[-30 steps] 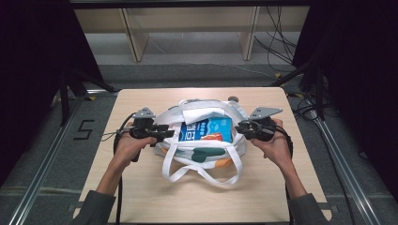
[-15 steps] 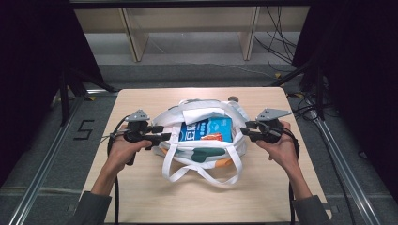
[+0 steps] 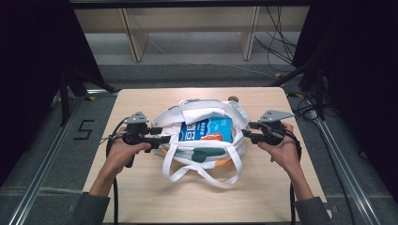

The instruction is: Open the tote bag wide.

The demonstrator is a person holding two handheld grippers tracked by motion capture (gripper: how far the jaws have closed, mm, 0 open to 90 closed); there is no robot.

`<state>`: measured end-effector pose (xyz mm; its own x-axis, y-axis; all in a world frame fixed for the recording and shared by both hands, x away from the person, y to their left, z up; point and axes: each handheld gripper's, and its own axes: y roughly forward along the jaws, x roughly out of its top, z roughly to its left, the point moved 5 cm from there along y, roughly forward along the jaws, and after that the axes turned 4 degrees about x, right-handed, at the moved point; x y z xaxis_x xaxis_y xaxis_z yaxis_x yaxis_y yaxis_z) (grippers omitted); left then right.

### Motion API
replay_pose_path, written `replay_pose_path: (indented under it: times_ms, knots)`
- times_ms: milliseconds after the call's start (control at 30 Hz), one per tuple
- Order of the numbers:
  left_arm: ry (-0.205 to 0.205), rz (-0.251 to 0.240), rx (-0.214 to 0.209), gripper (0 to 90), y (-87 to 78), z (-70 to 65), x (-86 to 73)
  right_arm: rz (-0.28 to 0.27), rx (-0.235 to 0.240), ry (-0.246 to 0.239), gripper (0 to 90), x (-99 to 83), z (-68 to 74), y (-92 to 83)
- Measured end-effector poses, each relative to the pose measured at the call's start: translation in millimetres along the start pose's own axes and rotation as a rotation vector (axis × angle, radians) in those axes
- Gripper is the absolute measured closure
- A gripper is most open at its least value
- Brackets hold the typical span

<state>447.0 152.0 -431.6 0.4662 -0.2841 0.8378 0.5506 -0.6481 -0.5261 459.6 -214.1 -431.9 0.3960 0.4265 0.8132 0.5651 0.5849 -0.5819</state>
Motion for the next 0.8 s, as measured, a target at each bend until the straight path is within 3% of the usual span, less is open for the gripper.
replay_pose_path:
  times_ms: [67, 167, 300, 400, 800]
  knots:
    - [0.003, 0.001, -0.006, 42.5, -2.3, -0.3, -0.3, 0.002, 0.0, 0.025, 54.1, -1.3, 2.1, -1.9]
    - [-0.01, -0.005, -0.012, 41.2, -5.7, -0.6, -0.7, -0.009, -0.003, -0.008, 53.0, -1.3, -0.9, -2.4]
    - [-0.001, -0.005, -0.009, 40.3, -8.9, -0.7, -3.8, -0.009, -0.014, 0.026, 50.9, -4.5, -0.2, -6.2]
    - [0.0, -0.009, -0.001, 39.4, -11.3, 0.3, -6.0, -0.007, -0.019, 0.01, 50.0, -7.1, -2.7, -8.3]
    - [-0.012, -0.005, -0.001, 37.5, -17.8, 4.9, -16.6, -0.012, -0.027, 0.034, 45.7, -14.2, -1.9, -14.0]
